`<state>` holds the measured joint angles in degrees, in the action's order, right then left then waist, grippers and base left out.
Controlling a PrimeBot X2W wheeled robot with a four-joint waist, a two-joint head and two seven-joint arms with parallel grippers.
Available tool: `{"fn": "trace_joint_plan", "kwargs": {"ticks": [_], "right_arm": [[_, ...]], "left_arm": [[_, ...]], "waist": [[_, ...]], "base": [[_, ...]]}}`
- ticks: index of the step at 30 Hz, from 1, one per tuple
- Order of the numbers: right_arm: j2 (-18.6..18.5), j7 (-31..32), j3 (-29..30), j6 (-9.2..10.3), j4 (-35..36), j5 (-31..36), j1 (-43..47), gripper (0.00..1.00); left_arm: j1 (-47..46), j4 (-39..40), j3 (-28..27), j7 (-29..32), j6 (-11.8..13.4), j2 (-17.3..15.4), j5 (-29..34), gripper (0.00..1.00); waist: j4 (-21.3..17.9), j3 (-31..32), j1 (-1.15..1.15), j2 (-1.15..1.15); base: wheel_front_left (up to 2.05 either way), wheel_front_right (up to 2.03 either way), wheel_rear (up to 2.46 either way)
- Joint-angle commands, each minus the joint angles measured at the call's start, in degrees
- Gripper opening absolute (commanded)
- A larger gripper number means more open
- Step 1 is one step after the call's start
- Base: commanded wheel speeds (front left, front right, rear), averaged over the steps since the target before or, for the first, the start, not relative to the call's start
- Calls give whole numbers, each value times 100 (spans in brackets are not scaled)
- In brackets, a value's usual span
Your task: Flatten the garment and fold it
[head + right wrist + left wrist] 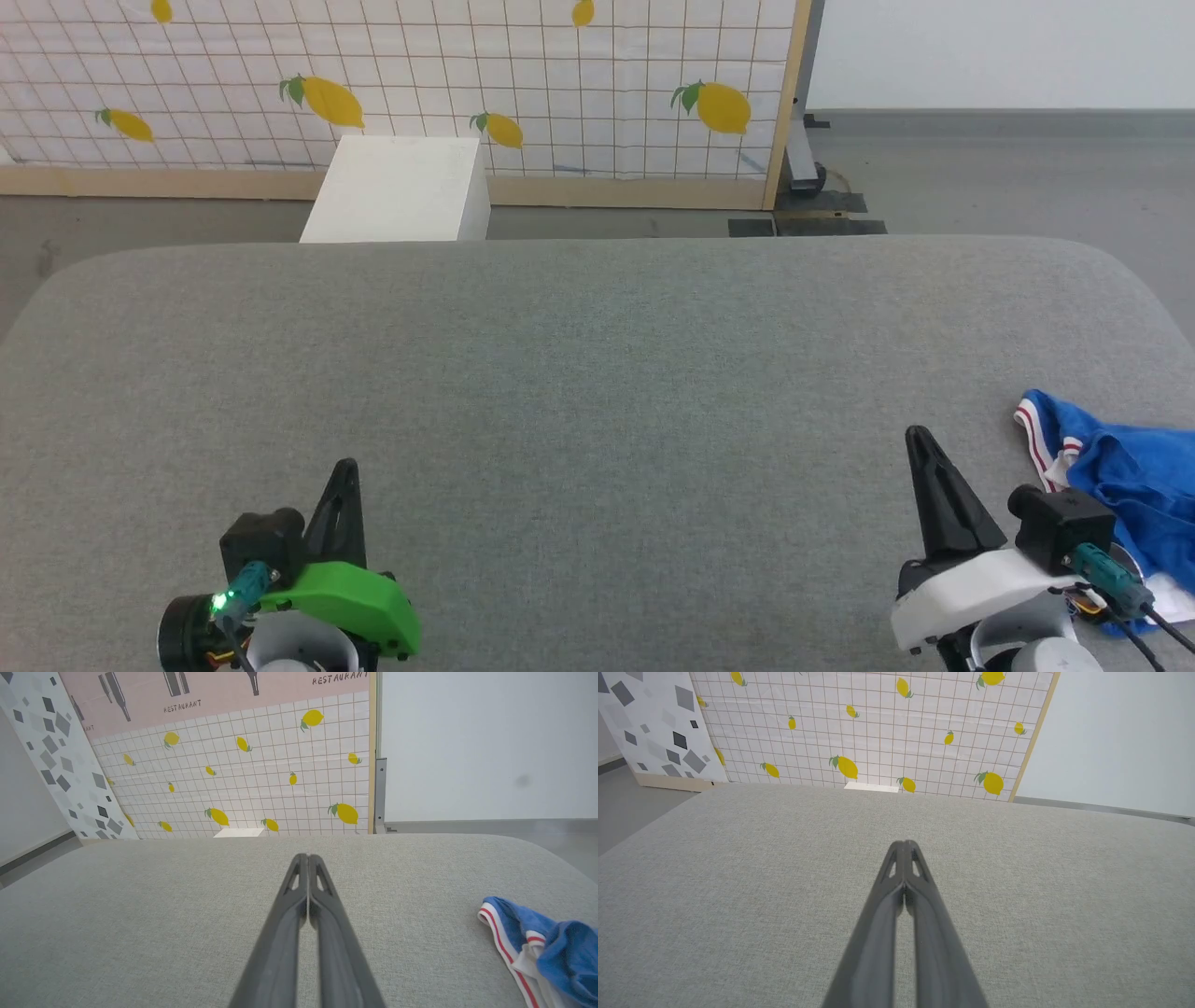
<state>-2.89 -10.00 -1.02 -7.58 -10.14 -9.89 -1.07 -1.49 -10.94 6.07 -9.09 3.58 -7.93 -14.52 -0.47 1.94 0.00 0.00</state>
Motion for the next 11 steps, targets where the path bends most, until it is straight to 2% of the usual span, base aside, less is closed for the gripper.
{"fn": "trace_joint_plan", "kwargs": {"ticks": [1, 11], "right_arm": [[1, 27, 14, 4, 55, 80, 35, 0], [1, 165, 26, 4, 191, 209, 46, 0]], "left_arm": [[48, 46, -38, 36, -22, 38, 121, 0], [62, 194, -119, 160, -69, 104, 310, 0]], "waist": [[1, -3, 0, 0], [7, -30, 0, 0]], "base": [[0, 0, 0], [0, 0, 0]]}}
